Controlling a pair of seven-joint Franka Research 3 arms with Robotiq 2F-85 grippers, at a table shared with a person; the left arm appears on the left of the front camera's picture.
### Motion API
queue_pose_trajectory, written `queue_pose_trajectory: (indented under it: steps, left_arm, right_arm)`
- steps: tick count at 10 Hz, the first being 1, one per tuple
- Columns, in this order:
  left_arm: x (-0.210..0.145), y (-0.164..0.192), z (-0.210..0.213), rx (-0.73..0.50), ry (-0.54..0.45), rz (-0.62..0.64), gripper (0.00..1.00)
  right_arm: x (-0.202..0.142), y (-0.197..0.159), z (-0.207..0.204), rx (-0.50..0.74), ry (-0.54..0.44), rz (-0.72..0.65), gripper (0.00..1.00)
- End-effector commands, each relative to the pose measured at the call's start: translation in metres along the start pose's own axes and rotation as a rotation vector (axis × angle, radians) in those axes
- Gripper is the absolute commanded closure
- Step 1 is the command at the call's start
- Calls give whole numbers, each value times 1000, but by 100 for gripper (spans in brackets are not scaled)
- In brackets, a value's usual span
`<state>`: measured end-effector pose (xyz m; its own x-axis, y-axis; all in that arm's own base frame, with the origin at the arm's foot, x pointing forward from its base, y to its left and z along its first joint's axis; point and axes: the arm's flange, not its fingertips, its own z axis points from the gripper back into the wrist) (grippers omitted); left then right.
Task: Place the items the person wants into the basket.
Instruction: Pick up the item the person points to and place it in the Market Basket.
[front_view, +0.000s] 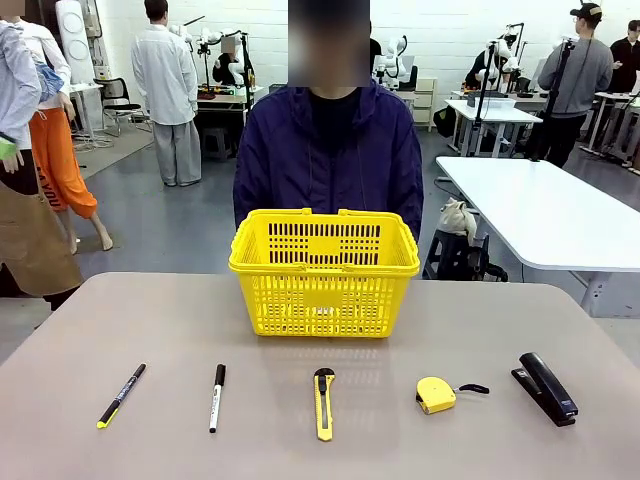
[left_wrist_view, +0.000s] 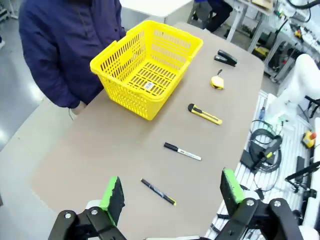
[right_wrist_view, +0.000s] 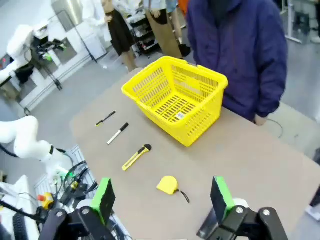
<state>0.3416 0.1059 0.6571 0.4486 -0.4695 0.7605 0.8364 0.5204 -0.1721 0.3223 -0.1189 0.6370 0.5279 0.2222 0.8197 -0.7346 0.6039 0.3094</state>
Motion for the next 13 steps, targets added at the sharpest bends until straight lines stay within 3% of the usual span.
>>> queue_pose_trajectory:
  steps: [1,3,6,8,13]
  left_arm:
    - [-14,12,29,4,2,36,0]
    - [-40,13,64,26,3,70,0]
    - [-50,-5,78,55,-15,123,0]
    - [-49,-6,72,46,18,138,0]
    - [-52,0,81,60,-5,129,0]
  right_arm:
    - [-21,-19,16,-14,2,-44,0]
    - [-42,-28,60,-10,-58,-21,0]
    - [-48,-9,109,-12,-124,59,0]
    - [-46,-7,107,0,-117,41,0]
    - [-48,-5,116,-28,-118,39,0]
